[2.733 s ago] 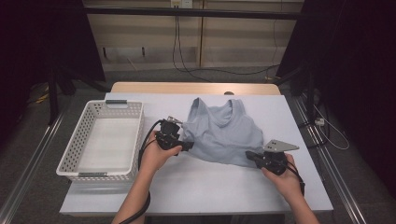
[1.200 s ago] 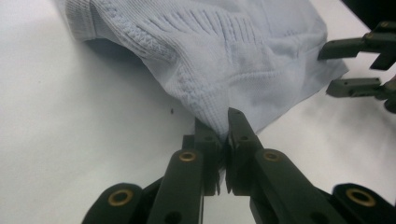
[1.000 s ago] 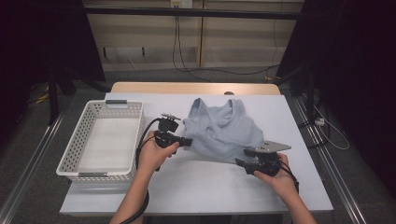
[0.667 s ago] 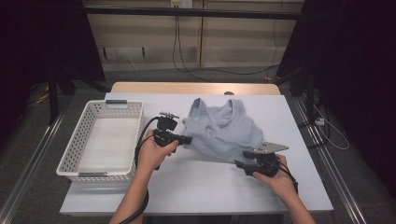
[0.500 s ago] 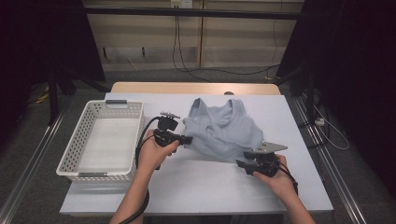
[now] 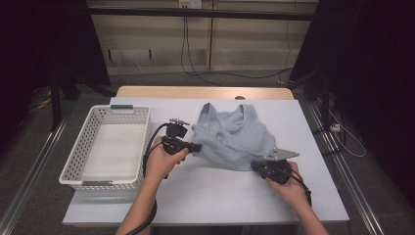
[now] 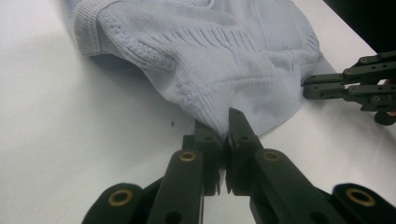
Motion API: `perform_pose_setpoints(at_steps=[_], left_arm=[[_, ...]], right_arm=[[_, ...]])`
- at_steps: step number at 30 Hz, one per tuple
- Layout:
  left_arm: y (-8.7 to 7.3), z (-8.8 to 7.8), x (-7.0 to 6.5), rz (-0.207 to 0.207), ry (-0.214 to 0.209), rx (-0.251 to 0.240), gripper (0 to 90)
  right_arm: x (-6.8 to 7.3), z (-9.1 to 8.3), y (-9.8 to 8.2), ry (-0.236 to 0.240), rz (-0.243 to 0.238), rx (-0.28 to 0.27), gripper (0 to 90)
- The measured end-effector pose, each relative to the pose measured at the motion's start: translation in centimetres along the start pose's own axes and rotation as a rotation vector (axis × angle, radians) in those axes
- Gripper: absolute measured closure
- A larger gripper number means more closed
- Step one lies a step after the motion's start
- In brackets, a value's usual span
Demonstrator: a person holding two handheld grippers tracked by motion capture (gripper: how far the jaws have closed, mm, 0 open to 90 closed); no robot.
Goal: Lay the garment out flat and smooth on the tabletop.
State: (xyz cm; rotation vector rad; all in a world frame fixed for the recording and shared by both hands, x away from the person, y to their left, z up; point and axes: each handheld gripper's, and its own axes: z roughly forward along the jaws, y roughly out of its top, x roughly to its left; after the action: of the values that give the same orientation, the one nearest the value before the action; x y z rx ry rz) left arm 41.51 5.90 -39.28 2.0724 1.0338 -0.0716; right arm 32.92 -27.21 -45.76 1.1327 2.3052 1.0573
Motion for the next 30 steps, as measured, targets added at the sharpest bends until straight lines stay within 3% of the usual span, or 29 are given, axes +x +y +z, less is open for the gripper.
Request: perform_pose_setpoints(at_steps=[5,13,22,30], left_arm=[[0.0,-0.1,0.1,0.003,0.002,0.001,85.8],[0.3,-0.1,-0.3,0.013,0.002,-0.017,85.8],[0.6,0.2,-0.3,0.016,0.0,-0.028,85.7],[0.6,0.7,-0.5,0.021,-0.002,-0.022,85.5]], right_arm=[[-0.5,-1.1,0.3,0.027,0.039,-0.053,88.3],[-1.1,-2.6,0.7,-0.016,0.056,-0.14,88.3],[-1.5,-2.1,0.8,-0.061,0.048,-0.153,88.3],[-1.9,-1.1,0.7,-0.092,0.041,-0.115,88.2]])
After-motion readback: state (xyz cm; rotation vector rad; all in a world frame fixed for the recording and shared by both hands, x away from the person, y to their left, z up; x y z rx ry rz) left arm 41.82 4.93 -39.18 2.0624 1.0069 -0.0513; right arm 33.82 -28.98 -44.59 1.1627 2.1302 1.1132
